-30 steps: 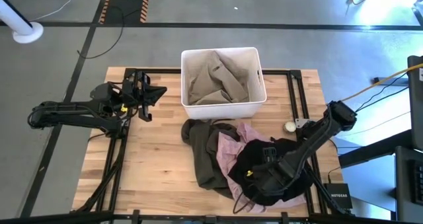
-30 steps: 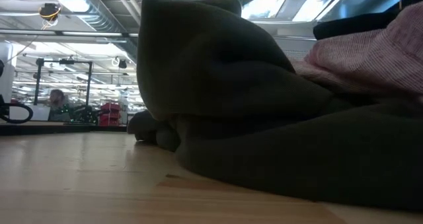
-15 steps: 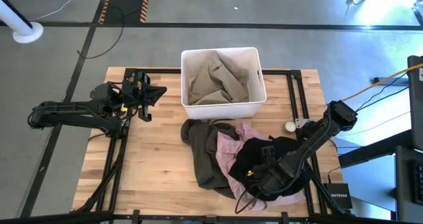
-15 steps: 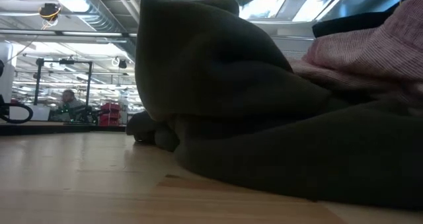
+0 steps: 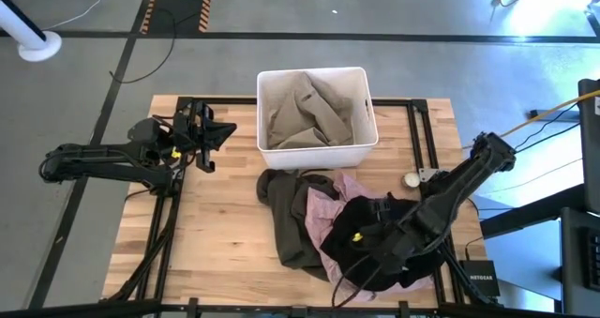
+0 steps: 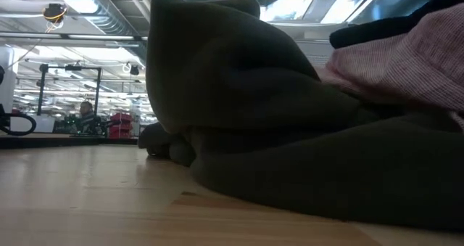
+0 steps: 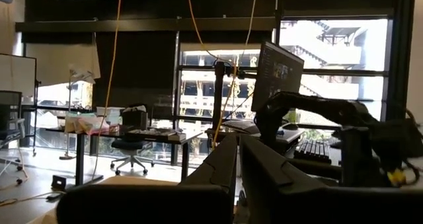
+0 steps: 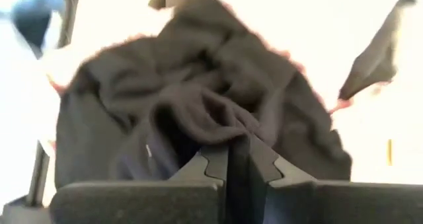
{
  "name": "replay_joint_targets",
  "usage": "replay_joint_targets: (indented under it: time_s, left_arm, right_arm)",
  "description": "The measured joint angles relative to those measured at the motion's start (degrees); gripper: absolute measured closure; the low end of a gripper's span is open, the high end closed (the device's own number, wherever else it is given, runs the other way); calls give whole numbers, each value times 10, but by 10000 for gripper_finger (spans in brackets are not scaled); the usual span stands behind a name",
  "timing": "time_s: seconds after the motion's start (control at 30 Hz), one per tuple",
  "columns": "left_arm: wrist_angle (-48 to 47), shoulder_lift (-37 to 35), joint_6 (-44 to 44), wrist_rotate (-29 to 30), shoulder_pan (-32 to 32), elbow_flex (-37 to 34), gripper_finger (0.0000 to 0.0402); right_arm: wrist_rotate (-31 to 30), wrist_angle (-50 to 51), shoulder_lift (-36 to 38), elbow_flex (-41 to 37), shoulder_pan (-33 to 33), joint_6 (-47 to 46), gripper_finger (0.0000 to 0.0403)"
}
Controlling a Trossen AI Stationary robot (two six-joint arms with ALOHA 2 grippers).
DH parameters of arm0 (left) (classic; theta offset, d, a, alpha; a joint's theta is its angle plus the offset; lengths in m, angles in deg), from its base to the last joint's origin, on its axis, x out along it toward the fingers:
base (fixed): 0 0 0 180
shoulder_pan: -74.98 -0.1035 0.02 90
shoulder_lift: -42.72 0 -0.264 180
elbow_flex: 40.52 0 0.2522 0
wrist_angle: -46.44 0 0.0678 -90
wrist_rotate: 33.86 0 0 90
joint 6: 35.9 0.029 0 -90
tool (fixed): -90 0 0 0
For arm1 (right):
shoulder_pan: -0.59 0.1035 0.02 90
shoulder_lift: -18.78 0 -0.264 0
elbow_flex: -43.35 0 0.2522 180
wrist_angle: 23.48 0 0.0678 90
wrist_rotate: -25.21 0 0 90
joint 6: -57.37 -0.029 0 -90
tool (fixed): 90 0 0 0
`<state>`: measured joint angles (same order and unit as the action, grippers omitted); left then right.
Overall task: Sort clothes
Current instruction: Put the black shirt into the white laundry bin
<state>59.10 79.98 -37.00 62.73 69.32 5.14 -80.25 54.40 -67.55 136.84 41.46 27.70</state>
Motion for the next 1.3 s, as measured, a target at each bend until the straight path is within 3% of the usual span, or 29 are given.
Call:
replay_joint_targets:
  time_s: [0.4, 0.77, 0.97, 1.13, 1.3]
  left_arm:
    - [0, 0, 0, 0, 0, 0, 386]
    - [0, 0, 0, 0, 0, 0, 386]
    - [0, 0, 0, 0, 0, 0, 386]
    - [0, 0, 0, 0, 0, 0, 386]
    - [0, 0, 0, 0, 0, 0, 386]
  right_arm:
    - [-182, -11, 93, 93, -71, 91, 380]
    - [-293, -103, 109, 228, -186, 240, 380]
    - [-317, -223, 109, 280, -252, 388, 379]
    - [-325, -405, 109, 288, -312, 532, 379]
    - [-281, -587, 100, 288, -385, 654, 377]
